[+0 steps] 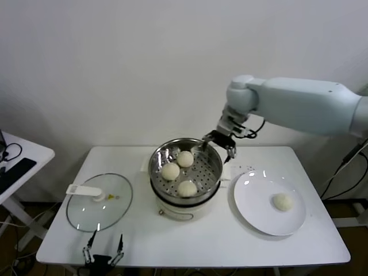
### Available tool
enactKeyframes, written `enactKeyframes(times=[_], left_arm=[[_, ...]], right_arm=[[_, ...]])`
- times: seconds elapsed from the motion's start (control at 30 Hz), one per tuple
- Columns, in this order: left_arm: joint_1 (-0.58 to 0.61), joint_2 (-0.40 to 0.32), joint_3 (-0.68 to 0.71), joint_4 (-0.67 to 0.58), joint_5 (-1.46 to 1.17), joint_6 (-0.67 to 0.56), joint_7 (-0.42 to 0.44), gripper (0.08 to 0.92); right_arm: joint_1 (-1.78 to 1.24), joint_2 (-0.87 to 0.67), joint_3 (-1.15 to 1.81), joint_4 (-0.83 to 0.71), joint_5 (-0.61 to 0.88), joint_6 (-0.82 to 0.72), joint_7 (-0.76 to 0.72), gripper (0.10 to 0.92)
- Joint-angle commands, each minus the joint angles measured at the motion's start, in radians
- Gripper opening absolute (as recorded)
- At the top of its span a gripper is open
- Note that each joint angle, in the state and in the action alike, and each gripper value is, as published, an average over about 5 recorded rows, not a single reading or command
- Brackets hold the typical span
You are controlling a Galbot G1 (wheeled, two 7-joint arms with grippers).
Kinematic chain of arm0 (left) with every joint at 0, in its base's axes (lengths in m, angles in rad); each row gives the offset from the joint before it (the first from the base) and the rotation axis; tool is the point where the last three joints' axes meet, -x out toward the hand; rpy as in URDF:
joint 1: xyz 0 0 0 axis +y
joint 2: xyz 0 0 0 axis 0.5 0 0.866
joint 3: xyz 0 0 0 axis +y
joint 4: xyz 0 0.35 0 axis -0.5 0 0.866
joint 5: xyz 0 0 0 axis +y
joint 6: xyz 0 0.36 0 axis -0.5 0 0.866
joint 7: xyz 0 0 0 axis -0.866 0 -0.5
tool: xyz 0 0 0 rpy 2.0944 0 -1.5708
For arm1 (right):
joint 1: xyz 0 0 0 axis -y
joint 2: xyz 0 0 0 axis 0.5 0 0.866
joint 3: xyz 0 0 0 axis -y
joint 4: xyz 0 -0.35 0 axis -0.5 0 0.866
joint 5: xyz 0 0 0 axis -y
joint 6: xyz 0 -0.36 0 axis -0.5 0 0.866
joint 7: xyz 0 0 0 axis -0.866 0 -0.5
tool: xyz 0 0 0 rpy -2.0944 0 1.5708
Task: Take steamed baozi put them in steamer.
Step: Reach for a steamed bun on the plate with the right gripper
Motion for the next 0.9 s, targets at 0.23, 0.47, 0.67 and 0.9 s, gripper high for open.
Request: enactKeyframes(times=[0.23,0.47,0.67,0.9], left_arm=[[0.002,-0.017,0.001,0.001,-0.001,0.000,0.000,0.823],[0.006,-0.018,-0.002,0.002,0.000,-0.002,0.000,0.823],[0.013,-0.020,-0.004,0.003,0.005,-0.002,-0.001,0.823],[0.020,-0.026,-0.006,0.003,0.013,-0.003,-0.001,0.823]], right_arm=[[-0.062,-0.370,-0.118,0.063,0.058,-0.390,0.090,0.823],[-0.215,-0.465,-0.033,0.040,-0.048,-0.379,0.094,0.823],[-0.367,-0.493,0.102,-0.029,-0.139,-0.340,0.070,0.823],[-0.468,-0.485,0.180,-0.087,-0.199,-0.313,0.067,0.823]])
